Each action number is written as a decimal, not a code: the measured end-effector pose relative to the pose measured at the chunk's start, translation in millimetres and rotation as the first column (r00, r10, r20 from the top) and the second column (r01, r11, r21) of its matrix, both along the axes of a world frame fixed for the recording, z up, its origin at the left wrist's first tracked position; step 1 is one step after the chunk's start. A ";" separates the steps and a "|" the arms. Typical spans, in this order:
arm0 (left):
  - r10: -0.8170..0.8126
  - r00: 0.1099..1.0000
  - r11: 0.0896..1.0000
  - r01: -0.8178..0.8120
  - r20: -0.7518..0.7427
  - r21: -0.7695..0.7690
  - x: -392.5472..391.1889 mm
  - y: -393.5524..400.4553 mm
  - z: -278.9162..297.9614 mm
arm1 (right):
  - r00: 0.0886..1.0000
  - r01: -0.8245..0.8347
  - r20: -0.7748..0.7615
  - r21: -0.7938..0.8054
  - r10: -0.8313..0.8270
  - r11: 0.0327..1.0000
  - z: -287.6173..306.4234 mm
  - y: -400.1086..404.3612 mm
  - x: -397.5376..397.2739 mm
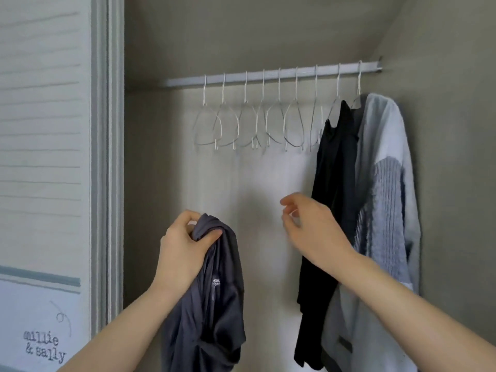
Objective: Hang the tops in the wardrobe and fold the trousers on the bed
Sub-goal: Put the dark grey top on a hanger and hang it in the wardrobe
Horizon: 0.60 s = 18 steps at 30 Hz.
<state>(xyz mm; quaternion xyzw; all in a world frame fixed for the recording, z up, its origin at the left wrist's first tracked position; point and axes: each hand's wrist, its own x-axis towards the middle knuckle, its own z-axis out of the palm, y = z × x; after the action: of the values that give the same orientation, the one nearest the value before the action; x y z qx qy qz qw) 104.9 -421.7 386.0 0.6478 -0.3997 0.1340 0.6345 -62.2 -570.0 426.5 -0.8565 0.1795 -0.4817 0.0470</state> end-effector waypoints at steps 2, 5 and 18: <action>-0.045 0.995 0.999 0.044 -0.092 -0.014 7.0 -9.9 9.6 | 0.993 0.046 0.112 -0.072 -0.038 0.996 33.0 -0.8 -3.0; -0.147 0.963 0.989 0.144 -0.226 -0.030 17.3 -25.7 23.7 | 0.976 0.112 0.207 -0.173 -0.075 0.979 81.8 -6.9 -1.8; -0.287 0.903 0.956 0.290 -0.320 -0.040 44.0 -80.5 76.4 | 0.858 0.500 0.181 -0.080 -0.480 0.863 228.3 -85.5 37.2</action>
<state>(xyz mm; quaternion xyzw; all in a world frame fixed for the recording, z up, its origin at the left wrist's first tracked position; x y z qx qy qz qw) 148.9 -502.2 462.4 0.5975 -0.3824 -0.0706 0.7013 -25.0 -655.5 654.8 -0.7437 0.3573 -0.5529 -0.1166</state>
